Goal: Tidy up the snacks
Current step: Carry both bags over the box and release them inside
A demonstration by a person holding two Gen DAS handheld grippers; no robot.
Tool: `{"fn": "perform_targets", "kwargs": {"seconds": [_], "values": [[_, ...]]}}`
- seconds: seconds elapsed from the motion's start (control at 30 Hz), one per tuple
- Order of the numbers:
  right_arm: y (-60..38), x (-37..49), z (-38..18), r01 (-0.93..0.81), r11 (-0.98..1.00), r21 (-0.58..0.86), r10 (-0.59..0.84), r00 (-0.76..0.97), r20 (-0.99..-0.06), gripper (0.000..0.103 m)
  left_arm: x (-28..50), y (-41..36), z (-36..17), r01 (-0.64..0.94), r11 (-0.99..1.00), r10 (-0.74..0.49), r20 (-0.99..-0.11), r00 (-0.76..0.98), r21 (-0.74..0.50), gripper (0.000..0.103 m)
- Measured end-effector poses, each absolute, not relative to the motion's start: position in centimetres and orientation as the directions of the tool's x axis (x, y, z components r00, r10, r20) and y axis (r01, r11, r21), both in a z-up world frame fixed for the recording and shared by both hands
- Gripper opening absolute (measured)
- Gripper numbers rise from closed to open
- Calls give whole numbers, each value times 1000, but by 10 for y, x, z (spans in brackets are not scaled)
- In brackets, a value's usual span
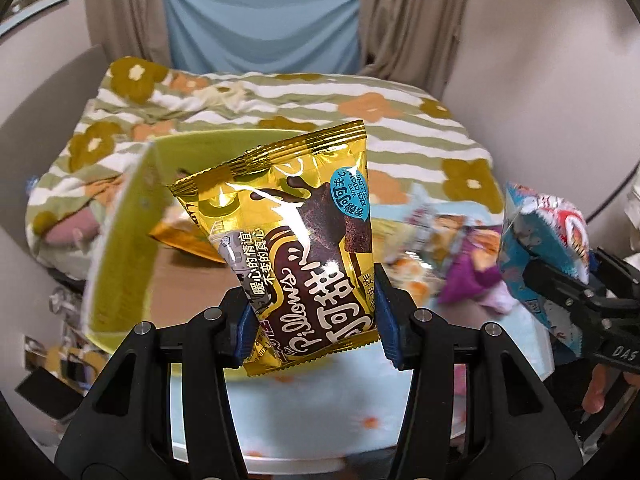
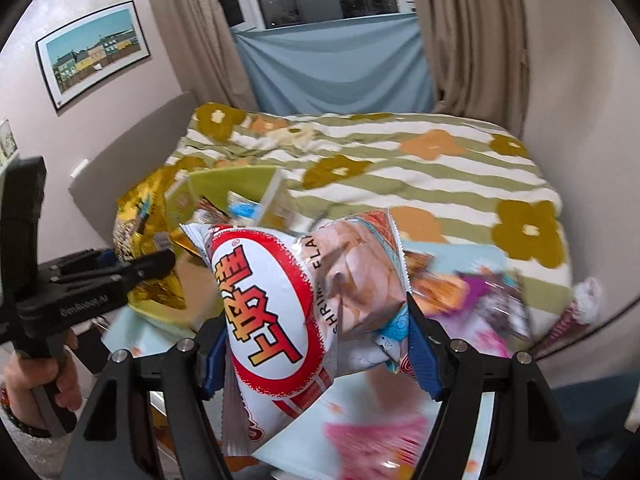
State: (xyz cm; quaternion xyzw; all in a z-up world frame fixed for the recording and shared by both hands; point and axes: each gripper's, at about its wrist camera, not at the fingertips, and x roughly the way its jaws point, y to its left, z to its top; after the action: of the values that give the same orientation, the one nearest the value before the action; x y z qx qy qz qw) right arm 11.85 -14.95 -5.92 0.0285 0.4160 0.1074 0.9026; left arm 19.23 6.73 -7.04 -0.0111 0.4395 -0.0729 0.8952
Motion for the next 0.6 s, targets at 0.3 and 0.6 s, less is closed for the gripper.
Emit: {"fn": "perform_targets", "kwargs": {"seconds": [0.3,0.6], "values": [[-48,179,-71,-204,960,190,277,614,-739,69,242,163,-117,88,994,-98,-853,513,-62,48],[4,208,-93,-167,964,205,264,577,-773,69,266,193,-164,142,987,-125,-902,412,-72,76]]}}
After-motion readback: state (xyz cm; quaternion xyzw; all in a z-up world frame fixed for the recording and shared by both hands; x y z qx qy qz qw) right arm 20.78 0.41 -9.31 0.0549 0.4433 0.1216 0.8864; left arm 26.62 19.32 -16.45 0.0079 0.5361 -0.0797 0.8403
